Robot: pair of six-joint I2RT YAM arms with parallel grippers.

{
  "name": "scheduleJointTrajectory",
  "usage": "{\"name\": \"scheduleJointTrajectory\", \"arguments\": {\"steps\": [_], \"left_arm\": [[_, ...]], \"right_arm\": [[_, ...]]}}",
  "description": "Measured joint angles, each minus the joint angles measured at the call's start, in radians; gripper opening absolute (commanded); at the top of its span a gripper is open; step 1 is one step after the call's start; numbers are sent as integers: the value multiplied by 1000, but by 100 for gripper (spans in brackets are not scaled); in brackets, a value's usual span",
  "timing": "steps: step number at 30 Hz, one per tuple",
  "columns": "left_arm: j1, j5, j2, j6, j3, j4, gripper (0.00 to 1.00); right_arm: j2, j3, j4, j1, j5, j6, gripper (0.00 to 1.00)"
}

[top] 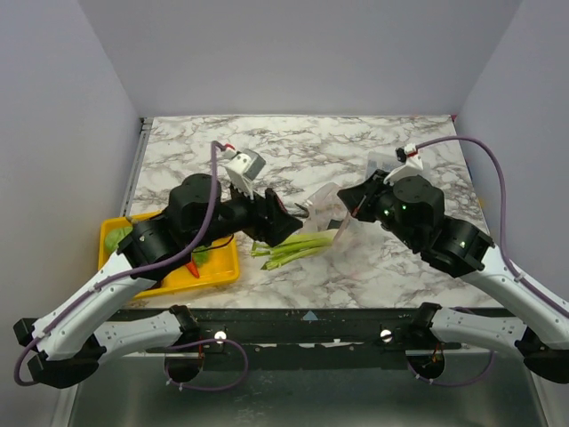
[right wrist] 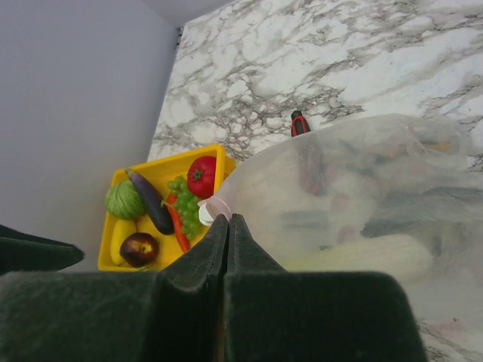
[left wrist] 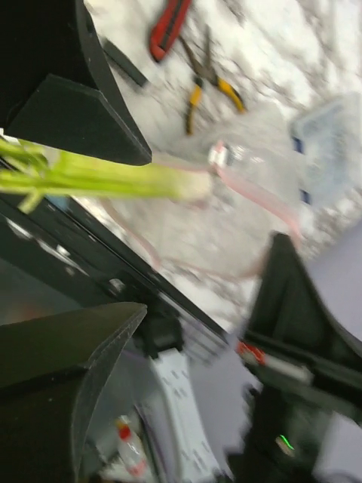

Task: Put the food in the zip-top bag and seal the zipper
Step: Adjust the fake vegetable in the zipper food storage bag.

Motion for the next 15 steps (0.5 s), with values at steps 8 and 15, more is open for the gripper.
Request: {"name": "scheduleJointTrajectory", "arguments": {"steps": [8, 15], "left_arm": [[4, 66, 66, 291, -96, -272, 86], [4, 280, 153, 389, -155, -290, 79]], "right_arm": [[43, 23, -24, 0, -59, -91, 1], [56, 39, -38, 0, -69, -118, 1]]}}
